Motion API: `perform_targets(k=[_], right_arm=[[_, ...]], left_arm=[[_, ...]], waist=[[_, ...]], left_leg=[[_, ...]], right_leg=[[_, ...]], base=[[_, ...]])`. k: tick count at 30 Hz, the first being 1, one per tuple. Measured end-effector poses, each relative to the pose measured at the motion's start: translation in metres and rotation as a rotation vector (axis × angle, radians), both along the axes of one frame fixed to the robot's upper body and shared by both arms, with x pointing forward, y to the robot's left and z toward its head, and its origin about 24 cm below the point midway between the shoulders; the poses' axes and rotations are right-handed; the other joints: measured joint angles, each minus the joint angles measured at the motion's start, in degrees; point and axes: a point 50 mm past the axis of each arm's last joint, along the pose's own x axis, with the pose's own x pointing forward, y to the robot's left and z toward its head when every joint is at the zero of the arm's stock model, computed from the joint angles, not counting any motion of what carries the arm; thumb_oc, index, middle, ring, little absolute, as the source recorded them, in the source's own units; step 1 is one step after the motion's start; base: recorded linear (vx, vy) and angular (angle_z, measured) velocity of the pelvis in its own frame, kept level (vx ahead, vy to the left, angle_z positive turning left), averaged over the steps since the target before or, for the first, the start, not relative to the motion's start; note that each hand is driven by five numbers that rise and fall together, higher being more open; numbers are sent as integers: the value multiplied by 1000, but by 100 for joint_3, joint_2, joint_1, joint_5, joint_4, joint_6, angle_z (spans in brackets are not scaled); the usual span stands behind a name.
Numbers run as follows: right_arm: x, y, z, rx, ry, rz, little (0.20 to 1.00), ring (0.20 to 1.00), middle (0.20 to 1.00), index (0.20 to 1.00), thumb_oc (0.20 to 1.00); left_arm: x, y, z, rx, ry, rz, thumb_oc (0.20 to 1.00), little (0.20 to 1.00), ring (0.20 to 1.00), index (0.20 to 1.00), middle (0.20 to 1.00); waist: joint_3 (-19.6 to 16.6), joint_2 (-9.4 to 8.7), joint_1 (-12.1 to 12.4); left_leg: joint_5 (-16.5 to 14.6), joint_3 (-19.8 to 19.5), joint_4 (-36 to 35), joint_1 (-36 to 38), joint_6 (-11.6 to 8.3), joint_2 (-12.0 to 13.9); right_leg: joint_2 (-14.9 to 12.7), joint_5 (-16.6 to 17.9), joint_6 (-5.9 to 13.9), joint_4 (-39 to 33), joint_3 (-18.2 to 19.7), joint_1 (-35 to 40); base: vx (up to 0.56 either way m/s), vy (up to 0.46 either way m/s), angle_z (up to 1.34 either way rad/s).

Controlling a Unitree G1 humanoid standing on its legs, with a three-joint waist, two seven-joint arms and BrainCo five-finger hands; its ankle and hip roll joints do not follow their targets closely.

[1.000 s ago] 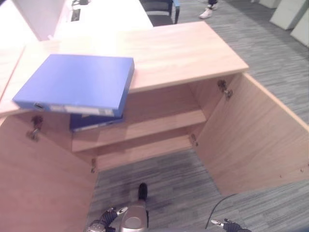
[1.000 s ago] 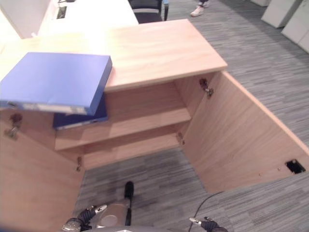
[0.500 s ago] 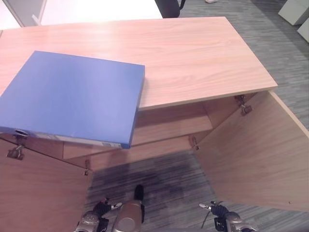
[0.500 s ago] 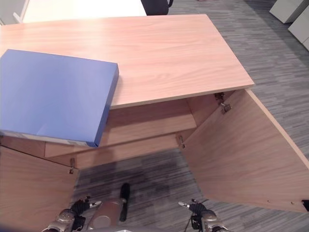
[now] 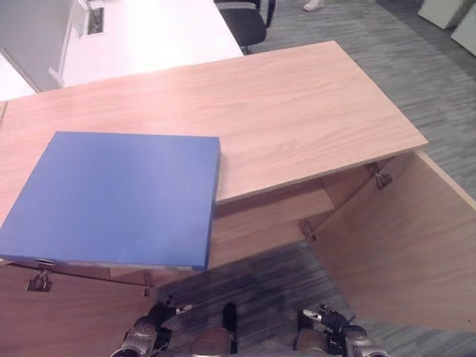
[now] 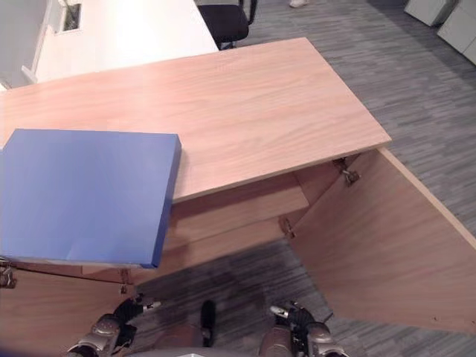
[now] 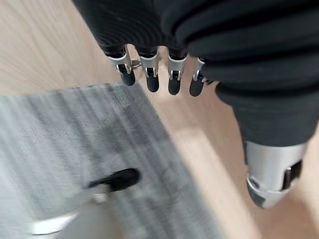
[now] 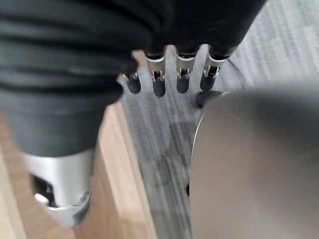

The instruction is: Put the empty folder in the office cabinet

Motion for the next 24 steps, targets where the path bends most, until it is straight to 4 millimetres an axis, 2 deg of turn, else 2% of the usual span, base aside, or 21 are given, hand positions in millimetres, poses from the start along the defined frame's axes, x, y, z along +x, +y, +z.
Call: perform_targets(k=[1,4,5,8,9,14,15,17,18,19,21,22,24], right_arm=[[-3,0,-1,-2,13,4,1000,1000,1000,1000,1000],[-3,-10,1,-30,18,5,1000,1000,1000,1000,1000],[-9,-12,0,-34,33,2,1000,1000,1000,1000,1000],[-15,-25,1,-65,44,-5,1000,1000,1000,1000,1000],[-14,-29,2,-75,40,-6,1000,1000,1000,1000,1000],[-16,-44,6,-115,43,-9,1000,1000,1000,1000,1000],[-19,-47,6,-121,51,-11,1000,1000,1000,1000,1000],[-21,-47,6,-121,57,-13,1000,1000,1000,1000,1000],[-27,-50,6,-130,70,-17,1000,1000,1000,1000,1000],[-25,-50,6,-132,66,-17,1000,1000,1000,1000,1000],[-26,-48,5,-125,70,-17,1000,1000,1000,1000,1000],[-25,-48,5,-127,66,-20,1000,1000,1000,1000,1000],[-21,-56,9,-147,54,-27,1000,1000,1000,1000,1000]], left_arm=[[-7,1,-2,3,11,4,1000,1000,1000,1000,1000],[-36,-11,-15,-31,89,10,1000,1000,1000,1000,1000],[-36,-13,-15,-38,89,13,1000,1000,1000,1000,1000],[-45,-23,-20,-67,112,18,1000,1000,1000,1000,1000],[-43,-27,-21,-75,113,19,1000,1000,1000,1000,1000],[-42,-37,-23,-101,113,18,1000,1000,1000,1000,1000],[-42,-38,-23,-104,113,19,1000,1000,1000,1000,1000],[-41,-37,-23,-108,109,36,1000,1000,1000,1000,1000],[-43,-38,-23,-113,113,36,1000,1000,1000,1000,1000],[-42,-38,-23,-112,111,37,1000,1000,1000,1000,1000],[-30,-34,-19,-103,84,36,1000,1000,1000,1000,1000],[-26,-33,-18,-101,73,35,1000,1000,1000,1000,1000],[-30,-37,-20,-118,87,33,1000,1000,1000,1000,1000]], waist=[[-72,-104,115],[-113,186,127],[-104,233,119],[-113,387,136],[-102,442,129],[-58,714,118],[-48,779,117],[-19,760,113],[-37,873,90],[25,919,77],[161,795,-34],[243,621,-97],[296,477,-190]], left_leg=[[-123,10,86,28,-143,-9],[-179,-184,202,-76,-377,550],[-188,-276,181,-27,-456,634],[-145,-392,234,-2,-563,930],[-155,-425,330,-42,-602,975],[-87,-586,340,-89,-721,1242],[-102,-640,265,-91,-798,1327],[-110,-693,188,-131,-887,1360],[-75,-712,222,-242,-883,1436],[-90,-687,212,-296,-917,1509],[-336,-8,137,-404,-556,1660],[-380,390,198,-380,-506,1630],[-289,589,865,-213,-562,1469]], right_leg=[[-18,-238,-5,122,-61,-11],[479,-93,-198,-453,-360,347],[568,-93,-233,-540,-457,444],[872,-26,-515,-756,-594,669],[933,-41,-594,-758,-649,697],[1213,-39,-678,-757,-837,817],[1296,-36,-695,-755,-856,822],[1337,-39,-739,-756,-891,800],[1446,-37,-777,-668,-964,766],[1492,-122,-911,-438,-1033,648],[1379,-309,-1114,-7,-1217,396],[1184,-370,-1114,65,-1291,283],[962,-360,-1122,60,-1311,323]], base=[[37,-210,2],[23,-317,18],[-3,-162,39],[-22,-254,22],[-29,-147,14],[-35,-169,20],[-92,-127,25],[-152,-122,24],[-177,-58,37],[-185,-34,63],[-197,-36,66],[-175,-37,39],[-160,-9,19]])
